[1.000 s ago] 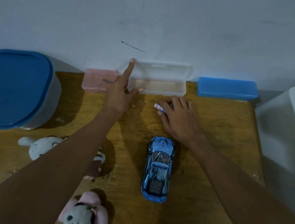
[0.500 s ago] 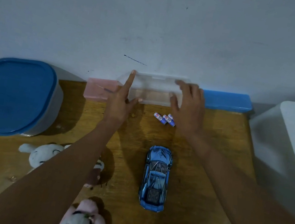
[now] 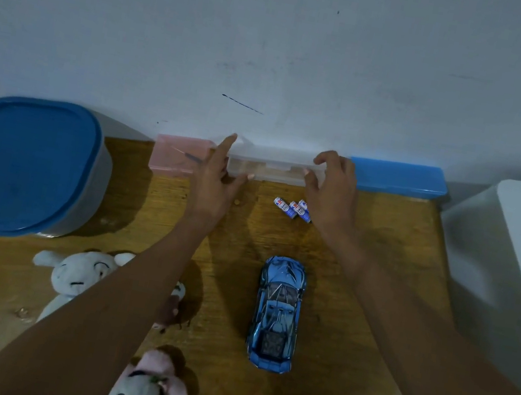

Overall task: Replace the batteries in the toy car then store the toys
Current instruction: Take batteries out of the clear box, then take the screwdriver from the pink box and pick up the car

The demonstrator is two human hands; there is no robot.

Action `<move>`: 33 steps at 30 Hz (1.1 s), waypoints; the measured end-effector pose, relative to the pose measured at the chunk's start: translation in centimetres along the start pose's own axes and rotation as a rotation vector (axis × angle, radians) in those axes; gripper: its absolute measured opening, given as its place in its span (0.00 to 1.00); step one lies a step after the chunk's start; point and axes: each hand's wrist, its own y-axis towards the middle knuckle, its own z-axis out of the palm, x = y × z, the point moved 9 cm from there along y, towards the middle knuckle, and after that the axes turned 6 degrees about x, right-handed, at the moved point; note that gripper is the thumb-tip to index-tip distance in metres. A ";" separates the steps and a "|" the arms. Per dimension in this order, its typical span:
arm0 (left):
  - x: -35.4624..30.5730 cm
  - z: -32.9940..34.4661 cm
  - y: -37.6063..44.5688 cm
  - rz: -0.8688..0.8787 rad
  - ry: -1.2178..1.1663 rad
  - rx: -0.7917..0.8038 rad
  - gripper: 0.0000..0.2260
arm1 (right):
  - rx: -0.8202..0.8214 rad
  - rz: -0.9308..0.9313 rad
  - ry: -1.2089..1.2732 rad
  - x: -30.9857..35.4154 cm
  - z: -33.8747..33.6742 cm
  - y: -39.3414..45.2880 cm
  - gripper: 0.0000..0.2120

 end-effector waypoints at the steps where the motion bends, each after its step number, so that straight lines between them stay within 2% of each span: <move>1: -0.3 -0.1 -0.1 0.020 0.007 -0.010 0.32 | 0.011 0.012 -0.008 -0.2 0.3 -0.2 0.09; 3: -1.0 -0.4 -0.3 0.050 0.062 -0.048 0.29 | 0.020 0.034 -0.034 -0.4 0.7 -0.5 0.11; 6: -1.7 -0.9 -0.4 0.058 0.131 -0.091 0.26 | 0.018 0.124 0.076 -0.8 0.8 -0.5 0.17; 12: -1.2 -0.8 -0.2 -0.002 0.087 -0.067 0.26 | 0.046 0.223 0.149 -1.6 1.5 0.0 0.27; 22: -2.3 -0.6 -0.3 -0.063 0.165 -0.034 0.25 | 0.063 0.233 0.068 -0.9 1.4 0.0 0.28; 26: -4.3 -1.3 -0.1 -0.084 0.263 0.042 0.26 | 0.101 0.283 -0.137 0.2 0.9 0.3 0.27; 28: -5.8 -3.4 -0.6 -0.019 0.291 -0.008 0.25 | 0.074 0.229 -0.216 2.0 0.3 0.6 0.25; 30: -6.4 -6.7 -1.5 0.044 0.328 -0.118 0.22 | 0.058 0.104 -0.173 4.8 0.8 0.9 0.21; 33: -4.1 -11.3 -2.4 0.016 0.410 -0.221 0.21 | 0.170 -0.088 -0.047 9.8 4.0 0.7 0.15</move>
